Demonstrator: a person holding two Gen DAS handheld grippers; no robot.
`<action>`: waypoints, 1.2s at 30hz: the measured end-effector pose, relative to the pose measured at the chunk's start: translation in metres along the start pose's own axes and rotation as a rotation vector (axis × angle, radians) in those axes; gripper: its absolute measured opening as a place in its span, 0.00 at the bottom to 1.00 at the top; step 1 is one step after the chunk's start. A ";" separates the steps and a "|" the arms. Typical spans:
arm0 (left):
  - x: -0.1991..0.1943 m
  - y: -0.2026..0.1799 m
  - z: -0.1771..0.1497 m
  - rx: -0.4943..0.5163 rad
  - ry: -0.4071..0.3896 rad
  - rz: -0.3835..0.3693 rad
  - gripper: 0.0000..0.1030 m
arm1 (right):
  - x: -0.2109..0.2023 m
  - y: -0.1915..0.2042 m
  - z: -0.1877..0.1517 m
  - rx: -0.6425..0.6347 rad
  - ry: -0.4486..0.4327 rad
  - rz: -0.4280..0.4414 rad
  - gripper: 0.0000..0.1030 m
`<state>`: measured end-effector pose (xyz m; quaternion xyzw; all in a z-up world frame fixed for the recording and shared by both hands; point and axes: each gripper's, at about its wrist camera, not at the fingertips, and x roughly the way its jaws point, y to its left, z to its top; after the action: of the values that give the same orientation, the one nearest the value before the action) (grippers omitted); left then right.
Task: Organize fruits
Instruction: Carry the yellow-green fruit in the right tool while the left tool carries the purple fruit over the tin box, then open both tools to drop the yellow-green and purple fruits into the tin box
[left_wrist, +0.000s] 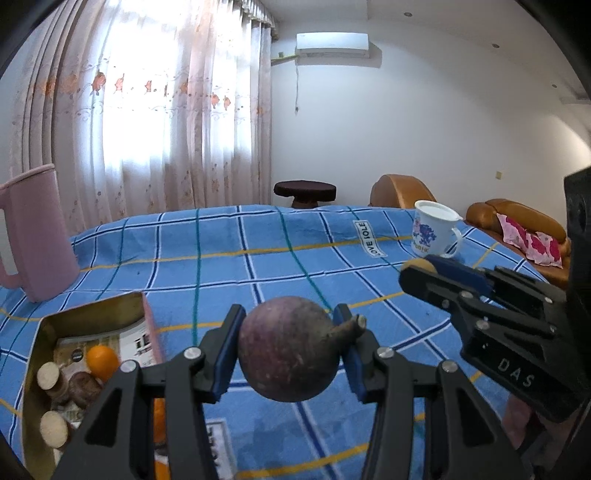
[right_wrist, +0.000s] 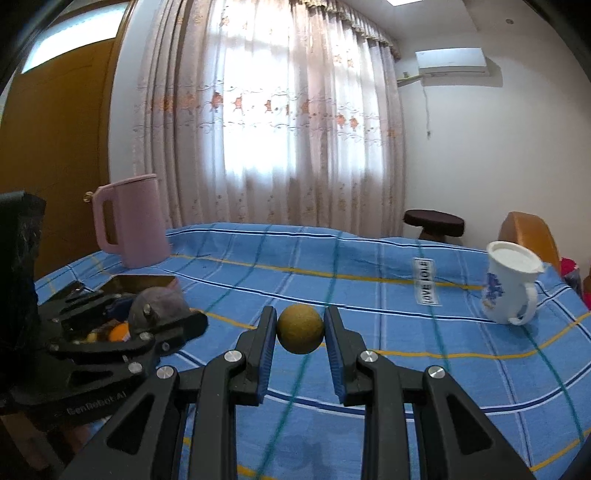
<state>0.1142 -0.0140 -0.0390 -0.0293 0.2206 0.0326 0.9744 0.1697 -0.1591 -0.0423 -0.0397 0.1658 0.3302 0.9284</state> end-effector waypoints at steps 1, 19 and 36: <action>-0.003 0.003 -0.001 -0.003 0.002 0.003 0.49 | 0.000 0.004 0.002 -0.001 -0.002 0.011 0.27; -0.056 0.083 -0.004 -0.063 -0.015 0.147 0.49 | 0.023 0.108 0.034 -0.105 -0.012 0.213 0.27; -0.072 0.141 -0.023 -0.155 0.010 0.212 0.49 | 0.053 0.171 0.026 -0.171 0.069 0.291 0.27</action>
<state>0.0287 0.1216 -0.0345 -0.0814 0.2242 0.1522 0.9591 0.1086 0.0102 -0.0291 -0.1056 0.1729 0.4725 0.8577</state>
